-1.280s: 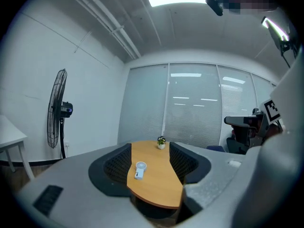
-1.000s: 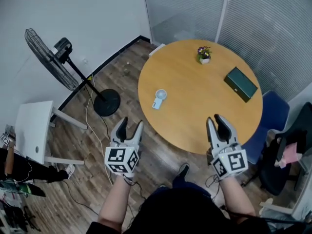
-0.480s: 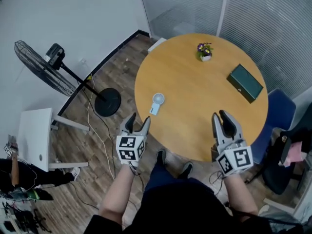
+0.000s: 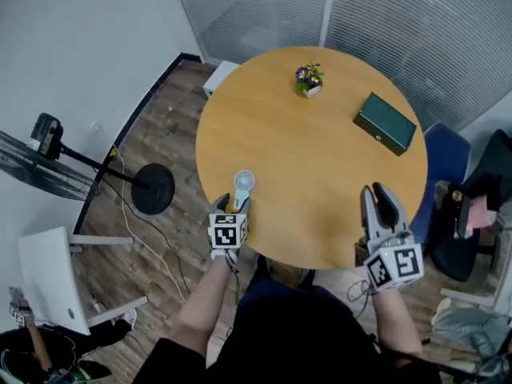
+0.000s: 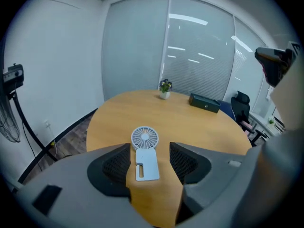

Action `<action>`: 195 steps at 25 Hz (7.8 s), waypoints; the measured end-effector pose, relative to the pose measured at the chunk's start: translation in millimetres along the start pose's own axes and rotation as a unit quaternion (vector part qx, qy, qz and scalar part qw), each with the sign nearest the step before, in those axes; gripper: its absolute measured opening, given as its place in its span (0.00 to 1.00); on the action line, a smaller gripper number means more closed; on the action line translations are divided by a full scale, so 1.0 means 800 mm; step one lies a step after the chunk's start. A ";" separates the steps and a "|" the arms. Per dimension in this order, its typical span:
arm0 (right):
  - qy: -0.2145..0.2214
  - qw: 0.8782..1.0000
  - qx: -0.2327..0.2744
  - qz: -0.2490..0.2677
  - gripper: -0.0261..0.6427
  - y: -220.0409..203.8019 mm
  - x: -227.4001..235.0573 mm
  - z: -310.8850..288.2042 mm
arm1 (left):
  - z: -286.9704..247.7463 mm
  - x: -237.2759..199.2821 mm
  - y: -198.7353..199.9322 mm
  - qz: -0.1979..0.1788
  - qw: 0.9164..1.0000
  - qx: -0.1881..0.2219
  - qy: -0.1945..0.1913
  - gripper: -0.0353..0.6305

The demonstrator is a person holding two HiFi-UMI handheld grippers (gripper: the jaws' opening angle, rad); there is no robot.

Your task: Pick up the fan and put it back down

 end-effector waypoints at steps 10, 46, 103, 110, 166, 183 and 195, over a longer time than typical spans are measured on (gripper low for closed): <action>-0.060 0.998 -0.012 -0.004 0.17 -0.010 -0.002 -0.010 | -0.095 -0.008 -0.009 -0.030 0.997 -0.066 -0.016 0.44; -0.098 0.995 0.025 -0.014 0.14 0.007 0.002 0.044 | 0.101 0.063 0.178 0.088 0.934 0.179 -0.296 0.37; -0.360 0.930 0.030 -0.065 0.11 -0.032 0.285 0.380 | -0.203 0.571 0.029 -0.372 0.869 -0.088 -0.314 0.37; -0.347 0.935 0.020 -0.072 0.11 -0.044 0.310 0.383 | -0.217 0.580 0.010 -0.377 0.869 -0.118 -0.298 0.37; -0.278 0.950 0.105 0.097 0.08 0.135 0.106 0.221 | 0.226 0.365 0.352 -0.103 0.852 0.364 -0.361 0.06; -0.284 0.936 0.125 0.163 0.07 0.174 0.059 0.210 | 0.244 0.334 0.360 -0.100 0.842 0.381 -0.368 0.06; -0.273 0.940 0.128 0.163 0.05 0.174 0.068 0.217 | 0.240 0.345 0.356 -0.092 0.846 0.373 -0.370 0.06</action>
Point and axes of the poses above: the fingertips, and each gripper's own axes: z backward along the fingers, x to its right, y out of its top, the point moved 6 cm from there along z, backward along the fingers, and after that the axes turned 3 degrees about y, right-handed, at the moved point
